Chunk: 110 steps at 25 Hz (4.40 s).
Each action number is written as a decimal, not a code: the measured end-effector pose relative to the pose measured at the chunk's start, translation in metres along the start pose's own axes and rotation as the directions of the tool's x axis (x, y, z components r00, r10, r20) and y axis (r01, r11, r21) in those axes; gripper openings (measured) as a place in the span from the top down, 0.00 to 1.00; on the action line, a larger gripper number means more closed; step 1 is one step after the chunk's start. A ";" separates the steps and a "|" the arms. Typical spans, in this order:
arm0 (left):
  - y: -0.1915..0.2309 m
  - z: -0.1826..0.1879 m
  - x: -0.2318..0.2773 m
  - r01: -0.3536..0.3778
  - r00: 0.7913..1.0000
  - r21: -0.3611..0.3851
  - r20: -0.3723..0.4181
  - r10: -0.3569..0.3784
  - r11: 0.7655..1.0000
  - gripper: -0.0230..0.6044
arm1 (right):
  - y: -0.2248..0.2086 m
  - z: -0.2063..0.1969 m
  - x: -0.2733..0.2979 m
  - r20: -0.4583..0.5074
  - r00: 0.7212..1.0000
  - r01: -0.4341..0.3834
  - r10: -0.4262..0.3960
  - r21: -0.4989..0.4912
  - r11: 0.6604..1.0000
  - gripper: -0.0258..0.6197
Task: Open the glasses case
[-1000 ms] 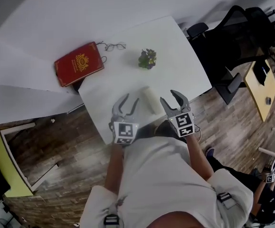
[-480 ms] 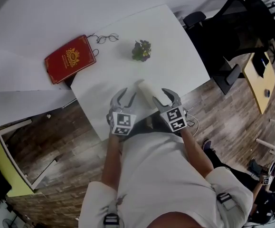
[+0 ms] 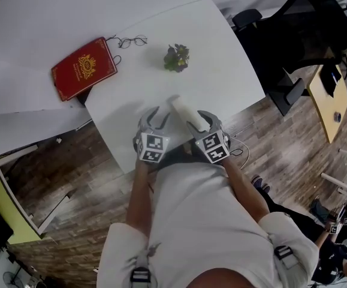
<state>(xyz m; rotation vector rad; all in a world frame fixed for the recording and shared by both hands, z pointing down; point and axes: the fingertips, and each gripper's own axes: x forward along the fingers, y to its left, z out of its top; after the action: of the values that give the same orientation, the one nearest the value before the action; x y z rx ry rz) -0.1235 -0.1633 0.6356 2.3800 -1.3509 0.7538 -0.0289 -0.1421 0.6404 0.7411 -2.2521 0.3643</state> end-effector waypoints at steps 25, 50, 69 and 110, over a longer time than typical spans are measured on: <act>-0.008 -0.044 0.044 0.100 0.988 -0.011 -0.119 -0.101 0.995 0.69 | 0.008 -0.031 0.035 -0.112 0.994 -0.007 0.010 0.030 1.000 0.57; -0.016 -0.053 0.061 0.119 0.983 -0.013 -0.137 -0.119 0.993 0.69 | 0.015 -0.049 0.058 -0.204 0.979 0.000 0.002 0.012 1.000 0.45; -0.020 -0.054 0.065 0.117 0.983 -0.017 -0.141 -0.118 0.993 0.69 | 0.014 -0.052 0.059 -0.220 0.975 0.005 0.001 0.030 1.000 0.45; -0.020 -0.056 0.067 0.109 0.983 -0.005 -0.147 -0.109 0.994 0.69 | 0.004 -0.040 0.039 -0.158 0.987 0.010 0.000 0.062 0.998 0.56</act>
<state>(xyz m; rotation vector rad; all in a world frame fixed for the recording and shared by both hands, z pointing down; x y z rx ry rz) -0.0948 -0.1726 0.7195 2.3280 -1.1516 0.8810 -0.0315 -0.1358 0.6961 0.7235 -2.0975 0.4765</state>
